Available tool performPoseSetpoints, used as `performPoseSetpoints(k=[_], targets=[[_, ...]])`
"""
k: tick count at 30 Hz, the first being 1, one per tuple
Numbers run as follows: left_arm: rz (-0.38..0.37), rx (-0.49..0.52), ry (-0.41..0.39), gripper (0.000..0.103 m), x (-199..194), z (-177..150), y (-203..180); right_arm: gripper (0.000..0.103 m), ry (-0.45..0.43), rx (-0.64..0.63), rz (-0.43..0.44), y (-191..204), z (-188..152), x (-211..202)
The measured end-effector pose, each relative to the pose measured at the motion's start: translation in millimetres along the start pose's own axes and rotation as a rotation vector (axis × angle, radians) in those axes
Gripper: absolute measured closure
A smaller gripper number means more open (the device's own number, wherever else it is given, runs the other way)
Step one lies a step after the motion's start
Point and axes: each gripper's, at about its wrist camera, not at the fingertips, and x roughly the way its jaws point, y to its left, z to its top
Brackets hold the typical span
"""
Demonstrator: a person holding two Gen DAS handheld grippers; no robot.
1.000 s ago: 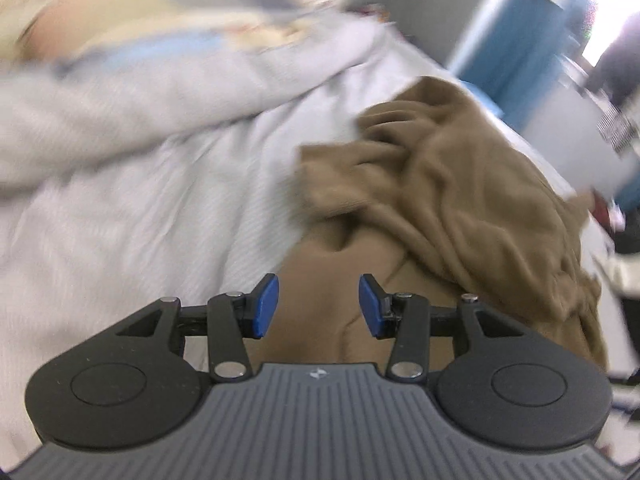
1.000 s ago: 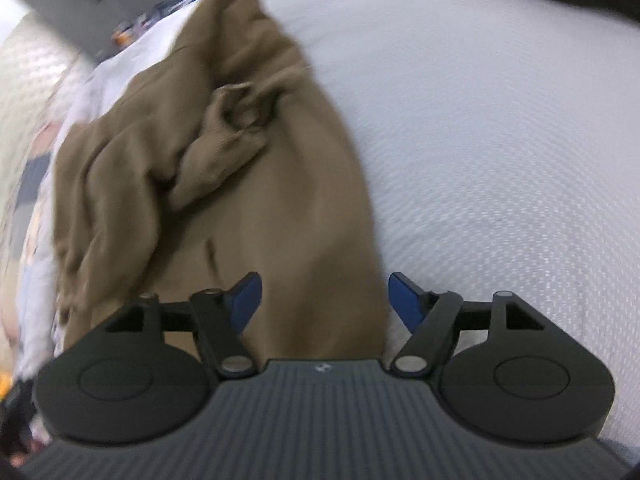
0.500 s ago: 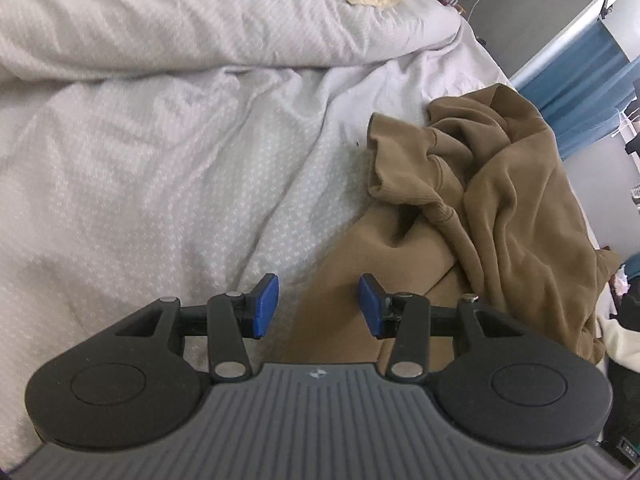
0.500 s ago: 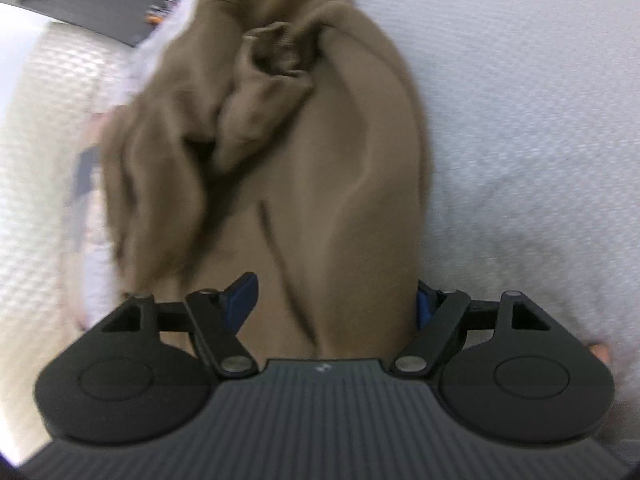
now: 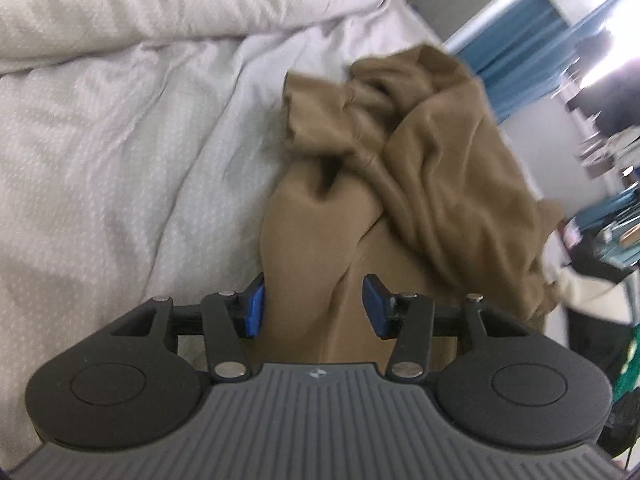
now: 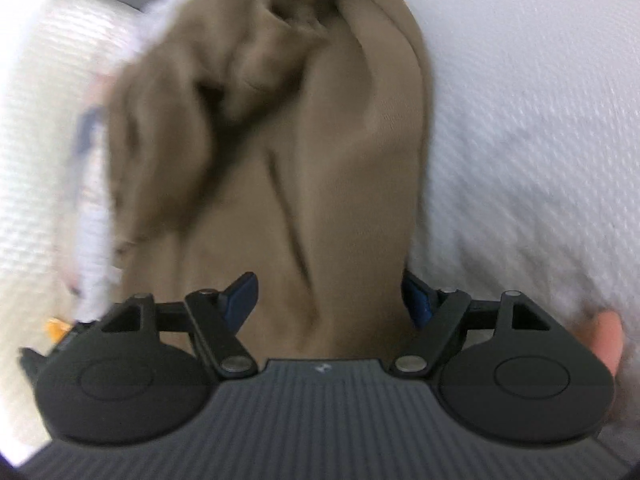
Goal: Fold large clothes
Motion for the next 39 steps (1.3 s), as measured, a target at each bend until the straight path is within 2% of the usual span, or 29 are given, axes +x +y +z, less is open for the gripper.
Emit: performPoseSetpoints(k=[3, 6, 8, 9, 11, 18, 20, 23, 29, 33, 37, 39], targets=[[0.027, -0.045, 0.016, 0.049, 2, -3, 4, 0.026, 0.029, -0.071, -0.097, 11, -5, 11], [0.046, -0.076, 0.022, 0.049, 6, -5, 8, 0.024, 0.036, -0.089, -0.096, 15, -4, 14], [0.034, -0.083, 0.029, 0.049, 6, -4, 10, 0.024, 0.025, -0.052, -0.011, 9, -3, 9], [0.016, -0.097, 0.031, 0.049, 6, -3, 13, 0.024, 0.015, -0.034, 0.055, 7, -3, 6], [-0.032, -0.13, 0.023, 0.048, 2, -3, 19, 0.024, -0.003, -0.035, 0.127, 4, -1, -2], [-0.271, -0.109, -0.038, 0.047, -19, -6, 16, 0.024, -0.089, -0.086, 0.328, 10, -7, -20], [-0.26, -0.109, -0.02, 0.047, -15, -6, 14, 0.024, -0.102, -0.046, 0.389, 4, -6, -21], [-0.213, -0.15, 0.029, 0.047, -5, -4, 18, 0.024, -0.101, -0.016, 0.411, -2, -7, -25], [-0.112, -0.183, 0.146, 0.047, 14, -6, 20, 0.024, -0.075, -0.017, 0.312, -2, -9, -14], [-0.057, -0.168, 0.171, 0.048, 19, -7, 17, 0.024, -0.047, 0.031, 0.225, -8, -9, -4], [-0.026, -0.142, 0.18, 0.048, 25, -9, 8, 0.025, 0.007, -0.009, 0.066, -3, -12, 11], [-0.015, -0.121, 0.189, 0.048, 32, -9, 3, 0.026, 0.033, -0.029, 0.027, 1, -12, 22]])
